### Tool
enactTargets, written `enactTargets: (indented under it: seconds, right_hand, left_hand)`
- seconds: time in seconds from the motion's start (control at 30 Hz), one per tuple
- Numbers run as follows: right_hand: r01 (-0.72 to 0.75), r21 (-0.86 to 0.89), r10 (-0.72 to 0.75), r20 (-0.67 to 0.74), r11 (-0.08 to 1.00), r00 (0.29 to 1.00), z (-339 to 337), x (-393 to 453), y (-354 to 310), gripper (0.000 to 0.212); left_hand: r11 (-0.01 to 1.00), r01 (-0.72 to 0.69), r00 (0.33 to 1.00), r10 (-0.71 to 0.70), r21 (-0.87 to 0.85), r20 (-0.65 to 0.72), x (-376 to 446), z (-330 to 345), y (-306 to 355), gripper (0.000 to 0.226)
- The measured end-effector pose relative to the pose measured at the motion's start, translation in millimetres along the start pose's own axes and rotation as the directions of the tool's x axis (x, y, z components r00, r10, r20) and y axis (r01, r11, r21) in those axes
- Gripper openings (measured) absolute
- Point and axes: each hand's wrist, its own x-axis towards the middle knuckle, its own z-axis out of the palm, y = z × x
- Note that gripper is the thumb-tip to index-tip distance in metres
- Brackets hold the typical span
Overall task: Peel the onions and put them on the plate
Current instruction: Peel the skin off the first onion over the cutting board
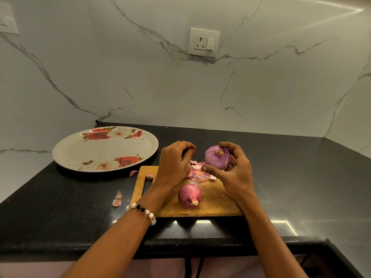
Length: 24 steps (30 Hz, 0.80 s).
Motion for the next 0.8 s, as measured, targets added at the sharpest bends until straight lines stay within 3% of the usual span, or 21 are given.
enactTargets:
  seconds: [0.17, 0.37, 0.53, 0.8]
  right_hand:
    - [-0.015, 0.014, 0.014, 0.048, 1.000, 0.999, 1.0, 0.1, 0.4, 0.075]
    - [0.061, -0.069, -0.052, 0.126, 0.996, 0.991, 3.7, -1.1, -1.7, 0.069]
    - [0.133, -0.135, -0.114, 0.141, 0.982, 0.983, 3.7, -2.1, 5.4, 0.067]
    - [0.180, -0.180, -0.149, 0.174, 0.967, 0.973, 5.5, -3.5, 6.0, 0.065]
  left_hand:
    - [0.998, -0.053, 0.998, 0.054, -0.043, 0.032, -1.0, 0.8, 0.8, 0.014]
    - [0.985, -0.085, 0.991, 0.100, -0.151, 0.093, -1.1, -0.5, 3.7, 0.028]
    - [0.975, -0.211, 0.959, 0.219, -0.065, 0.182, -2.2, -2.0, 3.1, 0.024]
    - [0.944, -0.321, 0.931, 0.300, 0.074, 0.208, -5.2, -6.9, 6.3, 0.022]
